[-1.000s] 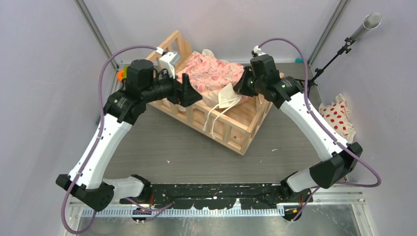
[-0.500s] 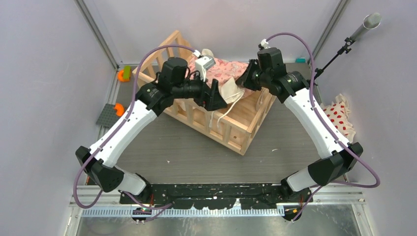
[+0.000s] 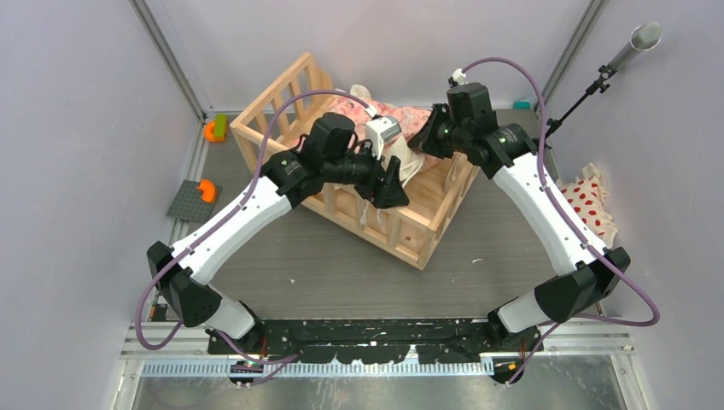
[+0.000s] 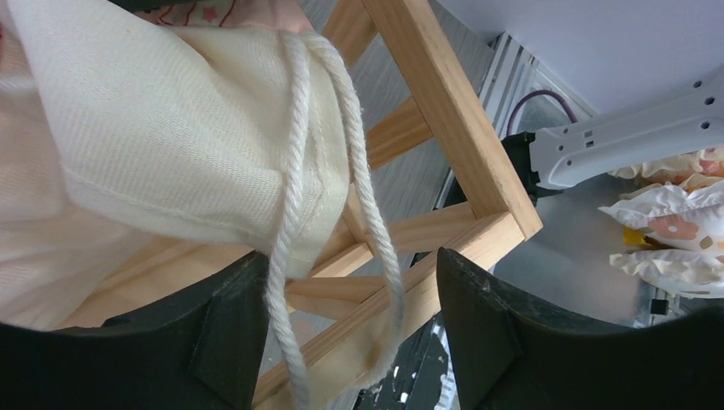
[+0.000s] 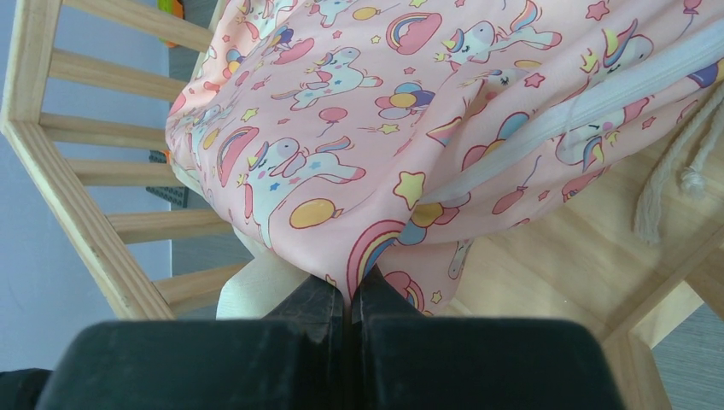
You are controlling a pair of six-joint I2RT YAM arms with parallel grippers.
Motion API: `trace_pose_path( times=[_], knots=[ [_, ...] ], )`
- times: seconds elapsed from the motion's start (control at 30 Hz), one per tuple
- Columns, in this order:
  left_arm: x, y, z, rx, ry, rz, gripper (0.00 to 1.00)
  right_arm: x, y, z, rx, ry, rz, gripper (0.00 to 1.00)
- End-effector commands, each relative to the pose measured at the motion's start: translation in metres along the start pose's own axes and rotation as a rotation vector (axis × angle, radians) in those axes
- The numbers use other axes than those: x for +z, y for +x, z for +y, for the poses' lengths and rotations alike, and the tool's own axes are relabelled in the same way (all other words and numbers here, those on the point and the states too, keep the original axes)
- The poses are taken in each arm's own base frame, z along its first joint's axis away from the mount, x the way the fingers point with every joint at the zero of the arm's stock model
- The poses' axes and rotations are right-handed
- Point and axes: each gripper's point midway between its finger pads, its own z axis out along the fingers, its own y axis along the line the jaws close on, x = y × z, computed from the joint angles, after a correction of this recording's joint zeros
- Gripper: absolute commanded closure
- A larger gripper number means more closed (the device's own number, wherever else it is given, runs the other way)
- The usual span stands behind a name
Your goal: Set up the pet bed
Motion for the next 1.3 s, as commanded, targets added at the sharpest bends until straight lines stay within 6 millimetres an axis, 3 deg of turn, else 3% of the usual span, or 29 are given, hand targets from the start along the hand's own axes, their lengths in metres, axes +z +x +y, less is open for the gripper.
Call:
trace_pose_path(
  times=[0.0, 0.2, 0.67, 0.93, 1.13, 1.27],
  knots=[
    [-0.001, 0.002, -0.002, 0.029, -0.022, -0.004, 0.33, -0.008, -0.015, 0.015, 0.006, -0.057, -0.047, 0.99],
    [-0.003, 0.002, -0.002, 0.024, -0.032, -0.005, 0.45, -0.006, -0.011, 0.012, 0.014, -0.048, -0.037, 0.99],
    [-0.012, -0.014, -0.006, 0.056, -0.053, -0.031, 0.42, -0.003, -0.006, 0.009, 0.014, -0.043, -0.019, 0.99],
    [-0.010, -0.016, -0.010, 0.049, -0.026, -0.033, 0.49, -0.001, -0.005, 0.009, 0.012, -0.042, -0.015, 0.99],
    [-0.008, -0.014, -0.012, 0.052, -0.011, -0.021, 0.71, -0.002, -0.007, 0.010, 0.014, -0.044, -0.022, 1.00],
    [-0.009, -0.021, -0.014, 0.055, -0.004, -0.042, 0.96, -0.002, -0.012, 0.012, 0.006, -0.046, -0.034, 0.99]
  ],
)
